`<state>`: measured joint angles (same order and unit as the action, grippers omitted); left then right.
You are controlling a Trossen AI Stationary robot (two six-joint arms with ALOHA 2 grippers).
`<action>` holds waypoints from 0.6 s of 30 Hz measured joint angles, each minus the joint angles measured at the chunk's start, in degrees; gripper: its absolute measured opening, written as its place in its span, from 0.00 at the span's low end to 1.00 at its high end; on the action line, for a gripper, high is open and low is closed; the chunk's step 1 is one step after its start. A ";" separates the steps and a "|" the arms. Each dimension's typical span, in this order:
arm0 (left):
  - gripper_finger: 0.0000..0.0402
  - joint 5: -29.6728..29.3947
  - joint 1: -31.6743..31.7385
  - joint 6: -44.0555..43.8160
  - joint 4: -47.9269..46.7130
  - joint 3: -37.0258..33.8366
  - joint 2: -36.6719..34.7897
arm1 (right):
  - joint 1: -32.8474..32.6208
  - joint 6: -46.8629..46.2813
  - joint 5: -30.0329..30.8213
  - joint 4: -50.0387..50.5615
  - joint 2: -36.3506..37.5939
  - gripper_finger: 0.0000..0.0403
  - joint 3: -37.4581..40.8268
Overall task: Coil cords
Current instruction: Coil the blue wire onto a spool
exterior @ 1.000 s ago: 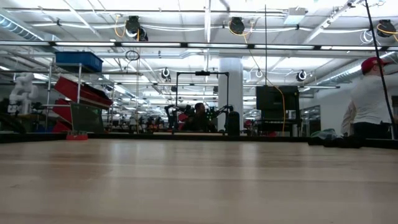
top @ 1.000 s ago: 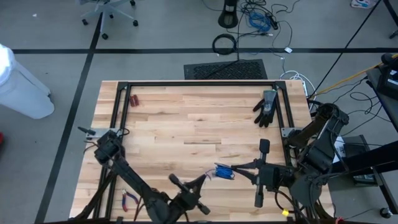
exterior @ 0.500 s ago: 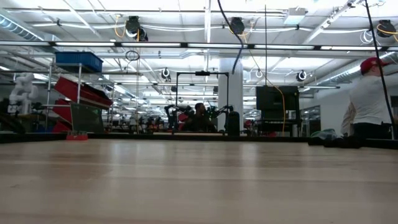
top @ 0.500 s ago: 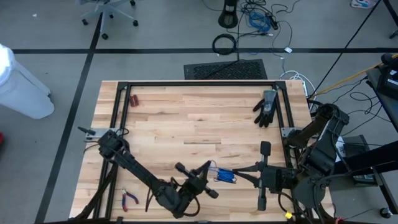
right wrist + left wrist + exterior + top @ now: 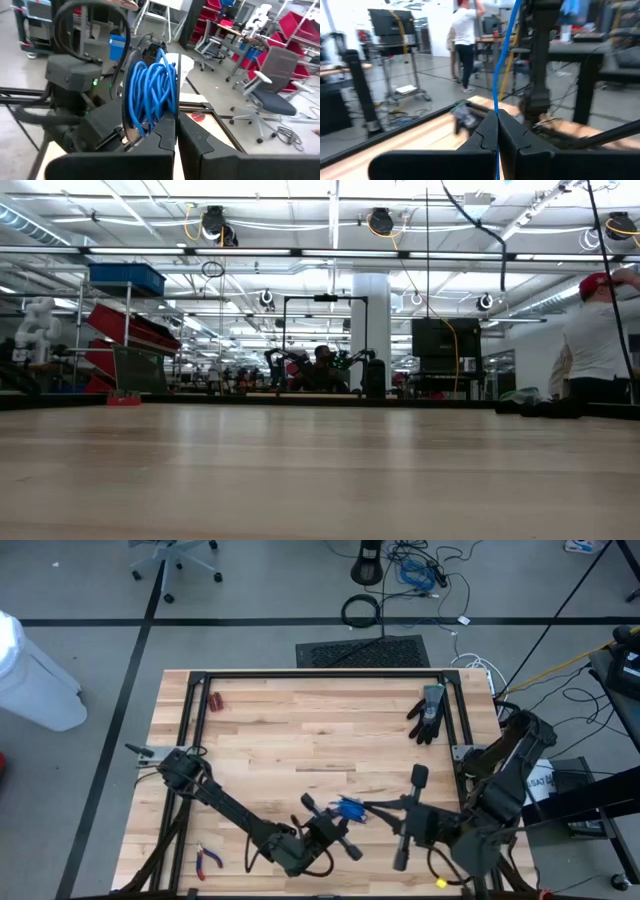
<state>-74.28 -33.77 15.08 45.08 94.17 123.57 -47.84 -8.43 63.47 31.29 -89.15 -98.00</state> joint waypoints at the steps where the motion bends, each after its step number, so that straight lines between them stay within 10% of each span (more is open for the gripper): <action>1: 0.00 1.19 0.13 -0.89 0.06 0.00 0.00 | 0.22 0.00 0.52 -0.02 -0.43 0.00 0.00; 18: 0.00 8.11 -0.78 -2.55 -0.57 0.00 0.00 | 4.46 -0.33 9.12 3.74 -6.54 0.00 0.00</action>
<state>-66.17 -34.55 12.53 44.51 94.17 123.57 -43.38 -8.76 72.60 35.03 -95.68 -98.00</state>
